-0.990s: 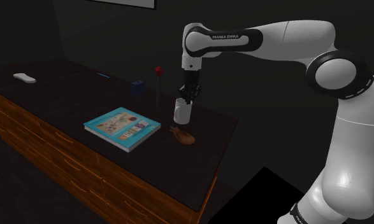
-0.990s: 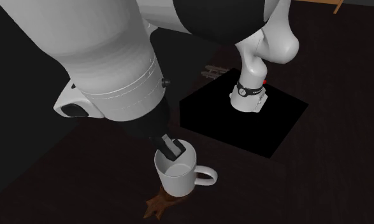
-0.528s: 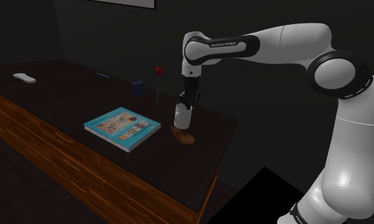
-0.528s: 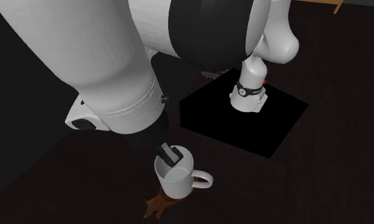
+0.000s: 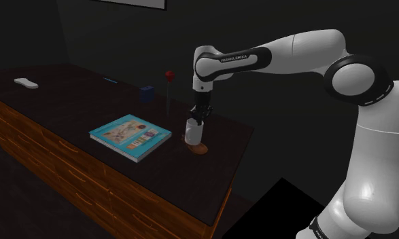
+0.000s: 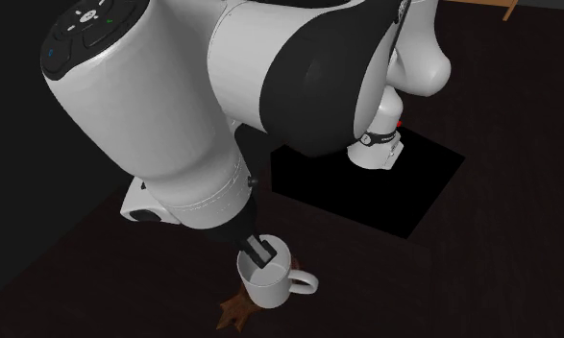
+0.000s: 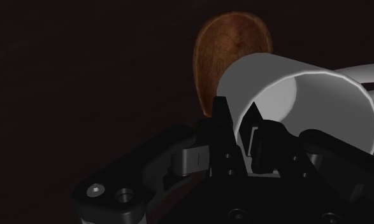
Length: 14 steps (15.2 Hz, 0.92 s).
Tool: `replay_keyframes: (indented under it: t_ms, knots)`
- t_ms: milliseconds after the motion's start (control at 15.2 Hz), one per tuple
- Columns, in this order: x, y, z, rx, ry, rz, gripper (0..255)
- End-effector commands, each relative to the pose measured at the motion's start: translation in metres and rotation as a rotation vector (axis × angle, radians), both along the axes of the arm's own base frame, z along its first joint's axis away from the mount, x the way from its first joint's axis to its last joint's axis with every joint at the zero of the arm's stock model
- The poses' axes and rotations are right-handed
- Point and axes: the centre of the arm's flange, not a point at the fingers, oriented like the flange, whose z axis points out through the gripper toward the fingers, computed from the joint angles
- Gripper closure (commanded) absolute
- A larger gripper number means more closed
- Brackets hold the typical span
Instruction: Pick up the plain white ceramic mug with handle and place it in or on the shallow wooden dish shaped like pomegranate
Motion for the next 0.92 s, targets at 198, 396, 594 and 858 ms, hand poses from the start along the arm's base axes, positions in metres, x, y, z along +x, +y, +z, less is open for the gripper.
replay_keyframes:
  t_ms: [198, 396, 594, 858]
  knots:
    - [-0.001, 0.0, -0.027, 0.0, -0.001, 0.0, 255]
    - [-0.001, 0.0, -0.027, 0.0, -0.001, 0.0, 255]
    - [-0.001, 0.0, -0.027, 0.0, -0.001, 0.0, 255]
    - [-0.001, 0.0, -0.027, 0.0, -0.001, 0.0, 0]
